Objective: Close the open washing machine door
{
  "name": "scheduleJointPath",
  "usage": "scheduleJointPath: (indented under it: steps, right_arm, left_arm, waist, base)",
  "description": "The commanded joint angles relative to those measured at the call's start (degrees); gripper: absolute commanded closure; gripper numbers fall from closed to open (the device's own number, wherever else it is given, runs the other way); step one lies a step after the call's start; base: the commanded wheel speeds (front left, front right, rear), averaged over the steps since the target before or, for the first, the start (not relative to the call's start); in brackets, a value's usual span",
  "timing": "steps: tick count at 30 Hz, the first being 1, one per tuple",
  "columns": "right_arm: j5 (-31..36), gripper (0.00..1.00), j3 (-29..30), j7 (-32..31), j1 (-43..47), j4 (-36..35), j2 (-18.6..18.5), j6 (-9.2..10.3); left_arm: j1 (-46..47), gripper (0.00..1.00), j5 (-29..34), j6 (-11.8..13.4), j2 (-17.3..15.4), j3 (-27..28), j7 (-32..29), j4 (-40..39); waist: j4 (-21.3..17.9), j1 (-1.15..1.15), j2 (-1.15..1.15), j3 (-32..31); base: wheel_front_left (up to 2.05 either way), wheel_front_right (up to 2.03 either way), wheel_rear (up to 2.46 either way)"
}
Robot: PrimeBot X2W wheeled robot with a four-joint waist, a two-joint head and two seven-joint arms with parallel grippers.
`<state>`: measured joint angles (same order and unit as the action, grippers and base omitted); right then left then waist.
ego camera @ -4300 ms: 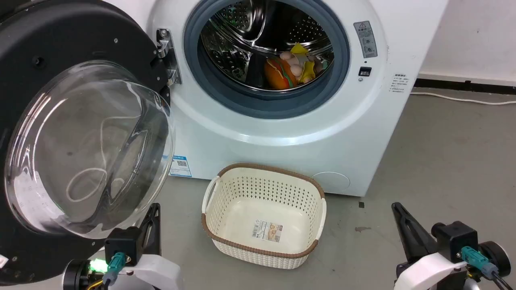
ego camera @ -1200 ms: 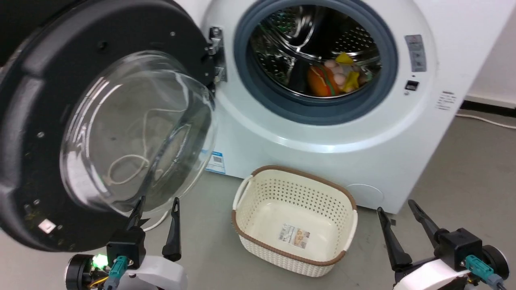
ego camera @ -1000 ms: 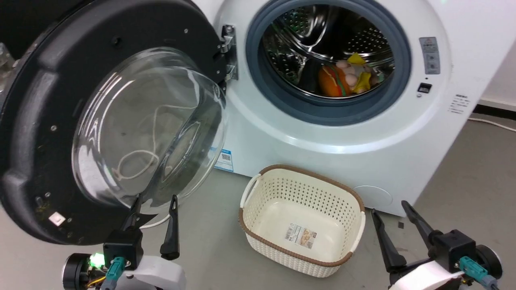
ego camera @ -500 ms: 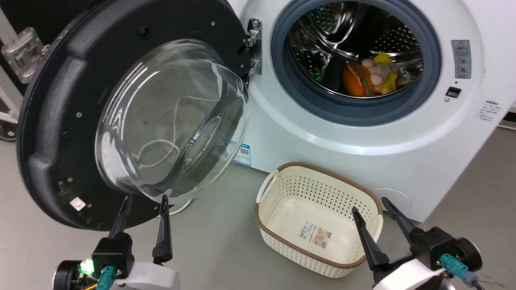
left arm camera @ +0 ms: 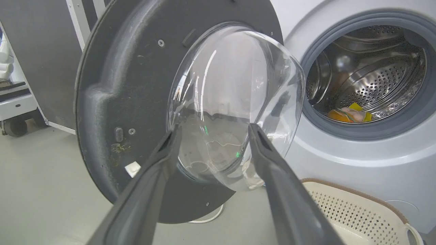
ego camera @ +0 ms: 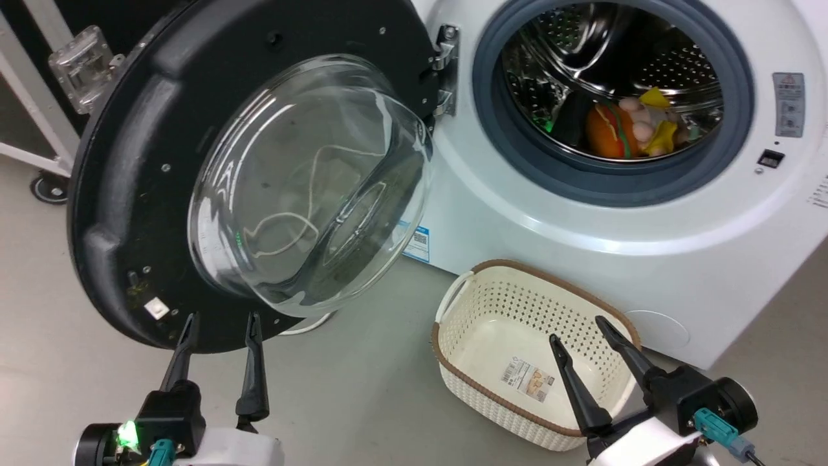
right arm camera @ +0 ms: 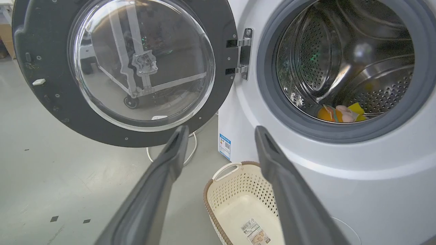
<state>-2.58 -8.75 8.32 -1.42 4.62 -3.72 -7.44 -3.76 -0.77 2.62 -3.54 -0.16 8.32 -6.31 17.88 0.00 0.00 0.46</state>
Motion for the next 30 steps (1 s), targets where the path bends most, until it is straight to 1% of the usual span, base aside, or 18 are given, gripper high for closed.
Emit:
scheduleJointPath:
  steps: [1,9,10,11,12,13,17,22,25,27,30]
  right_arm:
    - [-0.53,0.0,-0.35,0.77,-0.98,0.25,-0.38,-0.03]
    - [-0.73,0.0,-0.75,1.6,-0.68,0.36,-0.44,-0.03]
    - [-0.76,0.0,-0.7,1.84,-0.54,0.35,-0.48,-0.03]
    - [-0.76,0.0,-0.7,1.84,-0.54,0.35,-0.48,-0.03]
    - [-0.77,0.0,-0.53,2.08,-0.33,0.3,-0.46,-0.03]
    - [-0.77,0.0,-0.53,2.08,-0.33,0.3,-0.46,-0.03]
    - [-0.55,0.0,0.02,2.56,0.51,0.04,-0.38,-0.03]
    - [0.08,0.0,1.0,3.16,1.82,-0.67,-0.31,-0.03]
    - [0.46,0.0,1.63,3.52,2.41,-1.19,-0.47,-0.04]
    - [0.7,0.0,2.11,3.76,2.84,-1.6,-0.52,-0.04]
    - [1.06,0.0,2.49,4.11,3.15,-2.35,-0.66,-0.04]
  left_arm:
    - [-0.86,0.0,-0.46,0.36,-0.02,0.24,0.77,-0.59]
    - [-0.97,0.0,-1.16,0.26,0.05,0.67,1.6,-1.26]
    - [-0.9,0.39,-2.09,0.04,0.14,0.93,1.84,-1.41]
    - [-0.9,0.39,-2.09,0.04,0.14,0.93,1.84,-1.41]
    - [-0.78,1.0,-3.02,-0.52,0.19,1.21,2.08,-1.66]
    - [-0.78,1.0,-3.02,-0.52,0.19,1.21,2.08,-1.66]
    - [0.04,1.0,-5.13,-2.24,0.22,2.53,2.56,-2.4]
    - [3.44,1.0,-9.55,-4.91,-1.25,6.65,3.16,-2.75]
    - [7.0,1.0,-13.62,-6.2,-3.04,8.92,2.74,-2.0]
    - [10.17,1.0,-16.9,-6.92,-4.98,10.47,1.0,-1.17]
    - [16.27,1.0,-24.3,-7.34,-6.97,13.78,-3.01,1.38]
  waist:
    - [0.55,0.0,0.0,0.05]
    - [2.22,0.0,0.0,0.08]
    - [2.72,0.0,0.0,0.1]
    - [2.72,0.0,0.0,0.1]
    - [3.22,0.0,0.0,0.13]
    - [3.22,0.0,0.0,0.13]
    - [4.3,0.0,0.0,0.31]
    - [5.61,0.0,0.0,1.2]
    - [6.31,0.0,0.0,1.89]
    - [6.76,0.0,0.0,2.48]
    - [6.99,0.0,0.0,3.72]
  base:
    - [0.0,0.0,0.0]
    - [0.0,0.0,0.0]
    - [0.0,0.0,0.0]
    - [0.0,0.0,0.0]
    - [0.0,0.0,0.0]
    - [0.0,0.0,0.0]
    - [0.0,0.0,0.0]
    - [0.0,0.0,0.0]
    - [0.0,0.0,0.0]
    - [0.0,0.0,0.0]
    - [0.0,0.0,0.0]
